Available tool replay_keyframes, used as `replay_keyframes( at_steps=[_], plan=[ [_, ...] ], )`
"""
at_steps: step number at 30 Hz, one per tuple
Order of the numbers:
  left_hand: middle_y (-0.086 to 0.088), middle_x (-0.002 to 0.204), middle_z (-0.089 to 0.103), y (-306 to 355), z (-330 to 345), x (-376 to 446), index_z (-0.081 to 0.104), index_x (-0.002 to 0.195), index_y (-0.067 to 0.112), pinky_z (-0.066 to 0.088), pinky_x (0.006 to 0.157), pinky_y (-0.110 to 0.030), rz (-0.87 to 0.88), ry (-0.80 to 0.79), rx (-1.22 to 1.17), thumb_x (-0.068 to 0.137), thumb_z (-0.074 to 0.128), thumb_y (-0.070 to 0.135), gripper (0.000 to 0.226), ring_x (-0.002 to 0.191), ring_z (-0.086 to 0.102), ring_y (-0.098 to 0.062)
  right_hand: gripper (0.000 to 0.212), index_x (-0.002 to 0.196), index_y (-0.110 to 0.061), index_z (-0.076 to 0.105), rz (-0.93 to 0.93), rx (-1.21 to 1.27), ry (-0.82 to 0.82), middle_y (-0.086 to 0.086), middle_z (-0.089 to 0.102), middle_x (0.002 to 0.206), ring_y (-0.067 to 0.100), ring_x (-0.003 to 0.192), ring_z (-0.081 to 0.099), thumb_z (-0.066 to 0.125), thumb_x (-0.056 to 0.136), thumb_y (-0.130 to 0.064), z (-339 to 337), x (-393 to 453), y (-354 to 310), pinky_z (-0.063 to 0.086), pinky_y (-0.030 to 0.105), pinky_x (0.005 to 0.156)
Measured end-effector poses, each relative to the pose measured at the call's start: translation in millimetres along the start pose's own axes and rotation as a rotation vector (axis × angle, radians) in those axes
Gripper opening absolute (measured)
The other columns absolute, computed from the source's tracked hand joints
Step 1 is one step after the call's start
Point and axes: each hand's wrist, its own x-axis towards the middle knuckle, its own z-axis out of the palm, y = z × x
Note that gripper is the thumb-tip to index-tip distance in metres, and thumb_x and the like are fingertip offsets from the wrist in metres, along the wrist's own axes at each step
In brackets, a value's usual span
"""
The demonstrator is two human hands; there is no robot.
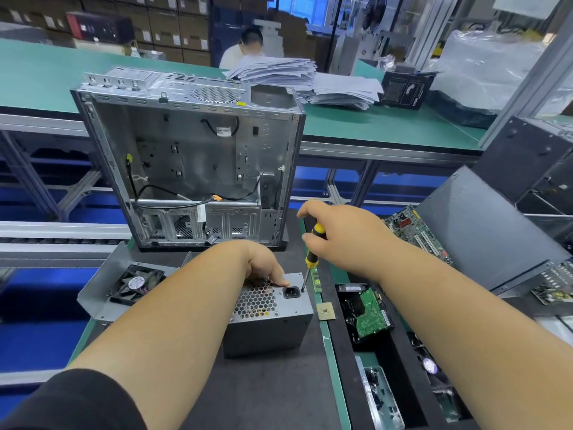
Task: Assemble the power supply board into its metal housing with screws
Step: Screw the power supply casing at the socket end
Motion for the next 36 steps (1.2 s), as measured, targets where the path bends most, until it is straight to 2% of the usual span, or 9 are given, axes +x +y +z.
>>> replay_keyframes(
  at_steps=[4, 7, 12, 20, 23, 28, 31, 33, 36],
  plan=[
    [-0.014, 0.157, 0.032, -0.4, 0.2, 0.6, 0.045, 0.145, 0.011, 0.025, 0.117, -0.047, -0.012, -0.007, -0.007, 0.097, 0.058, 0.030, 0.053, 0.142, 0.030, -0.033, 0.029, 0.105, -0.032, 0.057, 0.011, -0.081, 0.003, -0.011, 0.052, 0.071, 0.015, 0.074, 0.051, 0.040, 0.097, -0.055, 1.7, -0.2, 0.5, 0.031, 0.028, 0.055],
    [-0.015, 0.154, 0.037, -0.5, 0.9, 0.3, 0.045, 0.145, 0.009, 0.028, 0.117, -0.049, -0.013, -0.012, -0.024, 0.098, 0.057, 0.028, 0.052, 0.139, 0.036, -0.034, 0.029, 0.118, -0.033, 0.054, 0.007, 0.014, -0.018, -0.014, 0.059, 0.091, 0.015, 0.081, 0.053, 0.044, 0.093, -0.042, 0.8, -1.5, 0.6, 0.035, 0.029, 0.061],
    [-0.012, 0.155, 0.035, -0.1, 0.4, 0.6, 0.049, 0.142, 0.010, 0.026, 0.117, -0.047, -0.009, -0.004, -0.015, 0.098, 0.057, 0.028, 0.048, 0.140, 0.034, -0.031, 0.042, 0.133, -0.036, 0.040, -0.003, 0.040, 0.014, -0.010, 0.048, 0.068, 0.004, 0.062, 0.044, 0.047, 0.092, -0.033, 0.3, -2.1, 0.9, 0.028, 0.028, 0.050],
    [-0.011, 0.157, 0.031, -0.9, -0.8, 2.8, 0.049, 0.142, 0.012, 0.024, 0.118, -0.047, -0.002, -0.017, 0.009, 0.098, 0.056, 0.030, 0.048, 0.143, 0.029, -0.030, 0.026, 0.093, -0.032, 0.058, 0.012, -0.052, -0.022, -0.008, 0.059, 0.076, 0.016, 0.077, 0.054, 0.040, 0.098, -0.051, -0.4, -1.9, -2.5, 0.038, 0.029, 0.059],
    [-0.012, 0.157, 0.031, -1.0, -1.0, 2.7, 0.050, 0.142, 0.013, 0.024, 0.118, -0.048, 0.010, 0.001, 0.002, 0.098, 0.058, 0.028, 0.048, 0.143, 0.029, -0.030, 0.024, 0.110, -0.032, 0.062, 0.004, 0.088, -0.046, -0.010, 0.059, 0.101, 0.016, 0.090, 0.055, 0.047, 0.092, -0.037, -2.0, -1.3, -2.6, 0.040, 0.030, 0.069],
    [-0.014, 0.156, 0.034, -2.0, -1.7, 3.0, 0.051, 0.142, 0.012, 0.024, 0.118, -0.052, 0.020, 0.009, -0.014, 0.096, 0.061, 0.027, 0.050, 0.144, 0.028, -0.033, 0.025, 0.115, -0.035, 0.057, 0.010, -0.005, -0.002, -0.011, 0.048, 0.067, 0.015, 0.074, 0.049, 0.043, 0.099, -0.047, 0.5, -1.0, -2.5, 0.032, 0.029, 0.055],
    [-0.014, 0.157, 0.033, -1.8, -1.2, 2.8, 0.050, 0.142, 0.011, 0.023, 0.118, -0.051, 0.020, 0.007, 0.004, 0.096, 0.060, 0.028, 0.050, 0.145, 0.027, -0.033, 0.028, 0.101, -0.032, 0.060, 0.017, -0.026, -0.025, -0.010, 0.059, 0.076, 0.014, 0.077, 0.054, 0.038, 0.099, -0.050, 1.1, -0.8, -2.3, 0.036, 0.028, 0.057],
    [-0.014, 0.157, 0.032, -1.2, -0.7, 2.0, 0.049, 0.142, 0.011, 0.023, 0.118, -0.051, 0.022, 0.006, 0.012, 0.097, 0.059, 0.028, 0.050, 0.145, 0.026, -0.033, 0.024, 0.112, -0.033, 0.059, 0.015, 0.053, -0.036, -0.013, 0.058, 0.088, 0.015, 0.086, 0.055, 0.043, 0.095, -0.040, 0.5, -1.2, -2.1, 0.038, 0.030, 0.064],
    [-0.013, 0.159, 0.029, -0.3, -0.7, 0.1, 0.049, 0.143, 0.012, 0.021, 0.119, -0.050, 0.021, 0.007, 0.021, 0.097, 0.058, 0.028, 0.049, 0.146, 0.023, -0.032, 0.033, 0.127, -0.035, 0.049, 0.001, 0.070, -0.008, -0.014, 0.050, 0.075, 0.014, 0.077, 0.050, 0.047, 0.094, -0.037, 0.3, -2.1, -1.8, 0.033, 0.029, 0.056]
  ],
)
